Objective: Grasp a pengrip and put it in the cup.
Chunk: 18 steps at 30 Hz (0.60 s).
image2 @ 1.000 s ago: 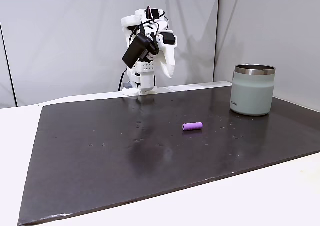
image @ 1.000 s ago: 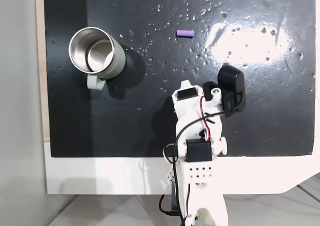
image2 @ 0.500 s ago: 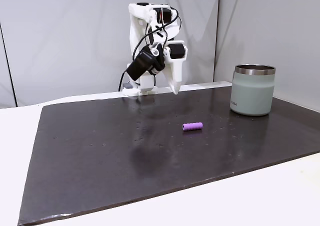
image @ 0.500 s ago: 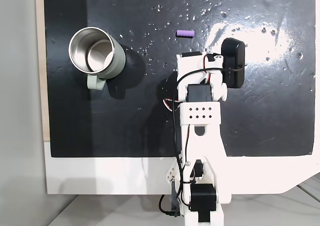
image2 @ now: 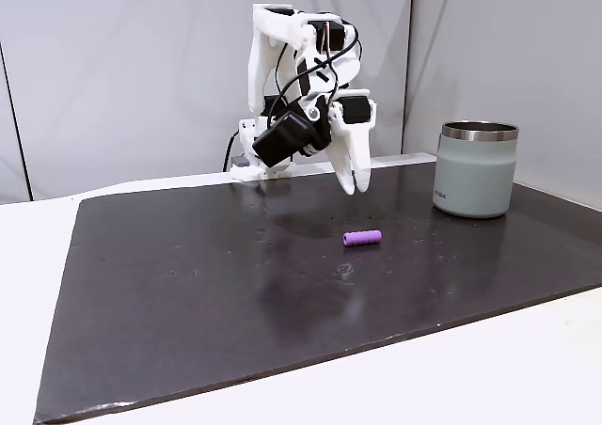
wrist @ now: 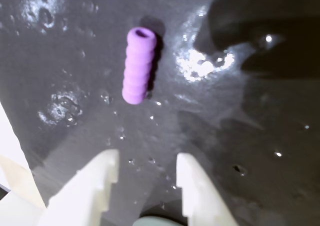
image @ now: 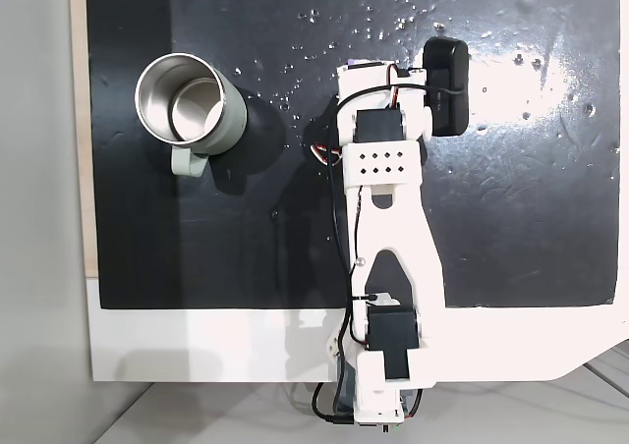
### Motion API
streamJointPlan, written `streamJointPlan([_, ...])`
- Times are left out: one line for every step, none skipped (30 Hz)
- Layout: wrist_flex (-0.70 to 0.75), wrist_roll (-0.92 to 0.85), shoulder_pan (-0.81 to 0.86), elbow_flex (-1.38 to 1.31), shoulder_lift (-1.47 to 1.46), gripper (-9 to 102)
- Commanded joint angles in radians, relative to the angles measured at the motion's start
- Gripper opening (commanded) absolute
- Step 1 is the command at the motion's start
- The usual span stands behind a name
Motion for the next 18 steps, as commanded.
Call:
streamJointPlan([0.009, -0.006, 0.011, -0.106, -0.037, 18])
streamJointPlan([0.009, -0.002, 0.012, -0.126, -0.058, 18])
streamJointPlan([0.014, 0.003, 0.014, -0.15, -0.081, 18])
streamJointPlan([0.023, 0.009, 0.014, -0.178, -0.106, 18])
streamJointPlan([0.035, 0.015, 0.015, -0.209, -0.13, 19])
streamJointPlan([0.046, 0.02, 0.015, -0.239, -0.155, 19])
streamJointPlan([0.054, 0.021, 0.015, -0.265, -0.176, 19])
streamJointPlan([0.06, 0.021, 0.015, -0.287, -0.196, 19])
streamJointPlan([0.064, 0.021, 0.015, -0.302, -0.216, 19])
streamJointPlan([0.071, 0.021, 0.018, -0.319, -0.236, 19])
streamJointPlan([0.08, 0.021, 0.021, -0.333, -0.256, 19])
streamJointPlan([0.086, 0.021, 0.025, -0.345, -0.273, 19])
streamJointPlan([0.091, 0.021, 0.028, -0.356, -0.29, 20])
streamJointPlan([0.092, 0.021, 0.032, -0.362, -0.302, 20])
streamJointPlan([0.094, 0.021, 0.034, -0.368, -0.316, 20])
streamJointPlan([0.098, 0.021, 0.037, -0.377, -0.328, 20])
streamJointPlan([0.104, 0.021, 0.038, -0.388, -0.342, 20])
streamJointPlan([0.114, 0.021, 0.04, -0.403, -0.357, 20])
